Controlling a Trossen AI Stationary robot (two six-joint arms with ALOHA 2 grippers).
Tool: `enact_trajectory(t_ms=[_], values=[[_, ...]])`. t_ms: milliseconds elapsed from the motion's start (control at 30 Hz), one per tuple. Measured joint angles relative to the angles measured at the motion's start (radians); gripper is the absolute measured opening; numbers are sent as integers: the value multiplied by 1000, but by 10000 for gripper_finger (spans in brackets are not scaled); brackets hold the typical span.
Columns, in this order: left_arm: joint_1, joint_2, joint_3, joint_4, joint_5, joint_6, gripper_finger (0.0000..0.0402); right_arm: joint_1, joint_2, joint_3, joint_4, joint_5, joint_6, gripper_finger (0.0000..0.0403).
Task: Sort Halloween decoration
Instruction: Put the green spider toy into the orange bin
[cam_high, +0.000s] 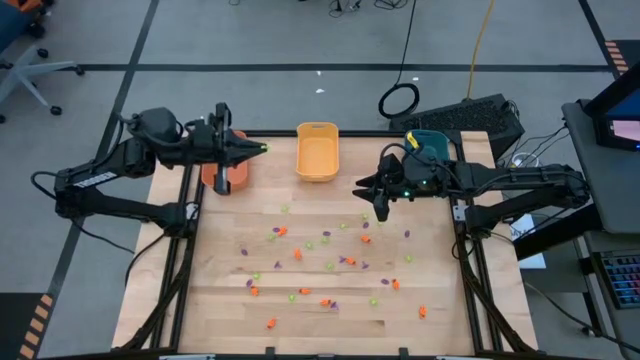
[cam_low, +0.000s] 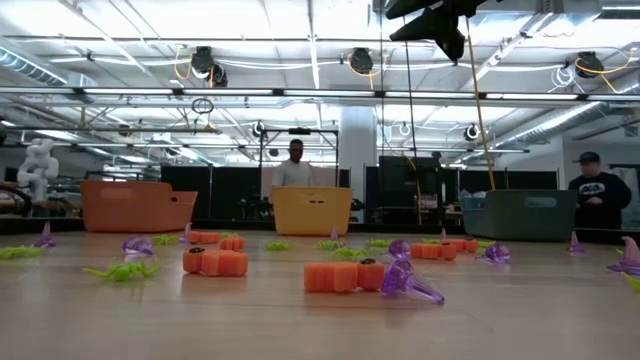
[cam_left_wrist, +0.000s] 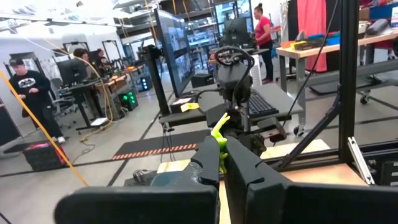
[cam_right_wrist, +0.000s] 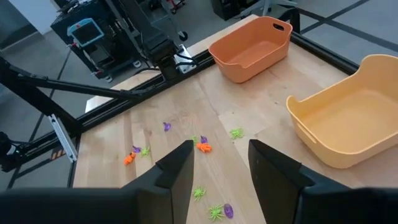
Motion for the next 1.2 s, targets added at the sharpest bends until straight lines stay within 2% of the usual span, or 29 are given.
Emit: enact_trajectory(t_ms=[433, 633, 800, 1000, 1100, 1200], values=[[0, 0, 0, -12, -2, -9, 2, 0, 0, 0, -6, -4, 80, 139], [0, 0, 0, -76, -59, -11, 2, 0, 0, 0, -34, -5, 82, 139], [0, 0, 0, -223, -183, -11, 2, 5, 1, 0, -53, -5, 105, 139], [0, 7, 0, -516, -431, -17, 2, 7, 1, 0, -53, -5, 104, 139], [7, 24, -1, -665, -540, -102, 2, 7, 1, 0, -53, -5, 104, 139], [45, 40, -18, -776, -601, -276, 2, 7, 1, 0, -54, -5, 104, 139]])
